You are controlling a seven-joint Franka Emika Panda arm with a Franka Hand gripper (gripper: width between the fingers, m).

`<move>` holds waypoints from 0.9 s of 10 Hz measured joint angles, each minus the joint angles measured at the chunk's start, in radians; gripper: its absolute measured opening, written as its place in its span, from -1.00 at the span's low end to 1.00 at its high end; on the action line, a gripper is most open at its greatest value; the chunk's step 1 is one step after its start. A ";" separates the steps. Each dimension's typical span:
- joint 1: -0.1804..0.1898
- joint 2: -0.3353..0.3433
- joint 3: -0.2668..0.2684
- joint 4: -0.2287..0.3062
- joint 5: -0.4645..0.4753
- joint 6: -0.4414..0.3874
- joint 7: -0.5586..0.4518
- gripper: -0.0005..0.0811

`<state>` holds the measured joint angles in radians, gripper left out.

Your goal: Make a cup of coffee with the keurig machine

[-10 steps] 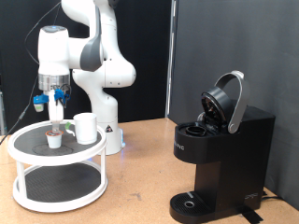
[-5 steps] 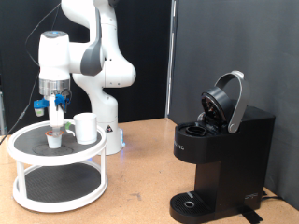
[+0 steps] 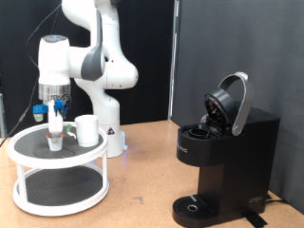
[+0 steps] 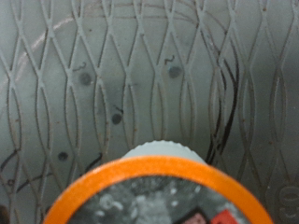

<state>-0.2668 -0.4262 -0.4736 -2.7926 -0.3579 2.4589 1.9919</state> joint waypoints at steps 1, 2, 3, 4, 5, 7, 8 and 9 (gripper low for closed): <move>0.000 0.008 0.000 0.000 0.000 0.009 0.000 0.81; 0.000 0.013 0.000 0.000 0.000 0.016 0.000 0.81; 0.000 0.016 0.000 0.000 0.000 0.022 0.000 0.81; 0.000 0.018 0.000 0.000 0.000 0.027 0.000 0.74; 0.000 0.021 0.000 0.000 0.000 0.031 0.000 0.74; 0.000 0.024 0.000 0.001 0.001 0.036 0.000 0.30; 0.000 0.024 0.000 0.001 0.002 0.036 0.000 -0.02; 0.000 0.023 0.000 0.001 0.004 0.036 -0.001 -0.02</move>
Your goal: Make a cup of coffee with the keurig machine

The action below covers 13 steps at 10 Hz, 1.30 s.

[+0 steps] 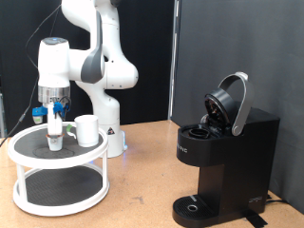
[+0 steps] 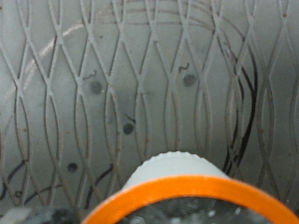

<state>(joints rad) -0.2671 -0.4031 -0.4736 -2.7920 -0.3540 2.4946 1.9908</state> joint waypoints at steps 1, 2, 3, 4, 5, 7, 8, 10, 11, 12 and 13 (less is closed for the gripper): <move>0.000 -0.002 0.000 0.000 0.004 -0.003 -0.003 -0.02; 0.000 -0.007 -0.001 0.000 0.014 -0.008 -0.011 -0.02; 0.000 -0.021 -0.004 0.002 0.033 -0.028 -0.030 -0.02; 0.000 -0.045 -0.009 0.008 0.053 -0.069 -0.058 -0.02; 0.000 -0.079 -0.016 0.015 0.071 -0.120 -0.089 -0.02; -0.004 -0.153 -0.024 0.029 0.078 -0.216 -0.115 -0.02; -0.008 -0.185 -0.024 0.038 0.078 -0.260 -0.116 -0.02; -0.009 -0.236 -0.022 0.075 0.090 -0.352 -0.113 -0.02; -0.009 -0.255 -0.020 0.104 0.105 -0.403 -0.112 -0.02; -0.009 -0.269 -0.017 0.134 0.122 -0.448 -0.111 -0.02; -0.009 -0.280 -0.013 0.165 0.135 -0.485 -0.109 -0.02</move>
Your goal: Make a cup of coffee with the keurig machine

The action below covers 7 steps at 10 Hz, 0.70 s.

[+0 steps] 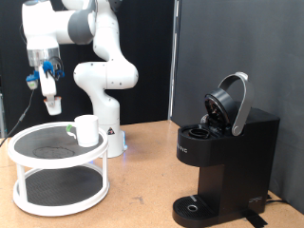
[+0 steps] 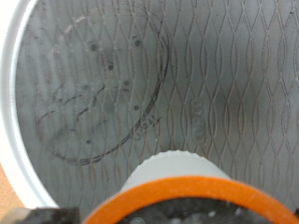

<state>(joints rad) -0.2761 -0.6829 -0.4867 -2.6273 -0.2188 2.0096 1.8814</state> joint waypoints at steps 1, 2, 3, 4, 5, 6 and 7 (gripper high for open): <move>0.000 -0.008 0.005 0.030 0.008 -0.035 0.002 -0.02; 0.000 -0.014 0.011 0.062 0.010 -0.072 0.003 -0.02; 0.000 -0.017 0.019 0.090 0.010 -0.104 -0.002 -0.02; 0.000 -0.018 0.025 0.107 0.010 -0.128 -0.005 -0.02; 0.000 -0.018 0.024 0.104 0.010 -0.126 -0.005 -0.02; 0.001 -0.018 0.022 0.102 0.034 -0.124 0.000 -0.02; 0.004 -0.018 0.022 0.099 0.074 -0.115 0.009 -0.02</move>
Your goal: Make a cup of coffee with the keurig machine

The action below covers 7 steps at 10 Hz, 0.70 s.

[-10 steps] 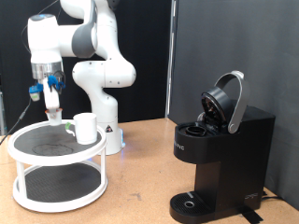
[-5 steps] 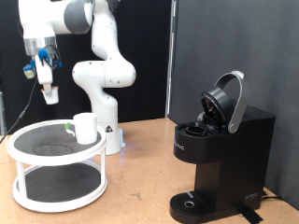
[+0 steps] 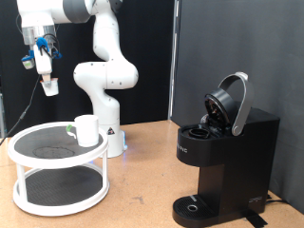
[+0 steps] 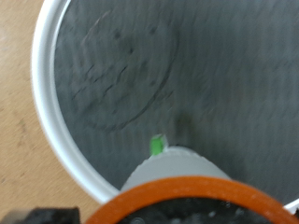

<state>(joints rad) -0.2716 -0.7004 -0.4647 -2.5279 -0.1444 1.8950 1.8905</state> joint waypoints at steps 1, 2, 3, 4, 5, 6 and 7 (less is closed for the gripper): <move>0.011 0.004 0.004 -0.002 0.044 0.017 0.023 -0.02; 0.027 0.013 0.014 -0.004 0.092 0.048 0.062 -0.02; 0.048 0.024 0.031 -0.005 0.135 0.079 0.101 -0.02; 0.066 0.035 0.049 -0.005 0.168 0.108 0.135 -0.02; 0.083 0.046 0.069 -0.005 0.196 0.131 0.167 -0.02; 0.099 0.056 0.091 -0.002 0.207 0.140 0.201 -0.02; 0.102 0.072 0.108 0.007 0.208 0.142 0.227 -0.02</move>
<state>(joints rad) -0.1697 -0.6280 -0.3567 -2.5210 0.0635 2.0366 2.1172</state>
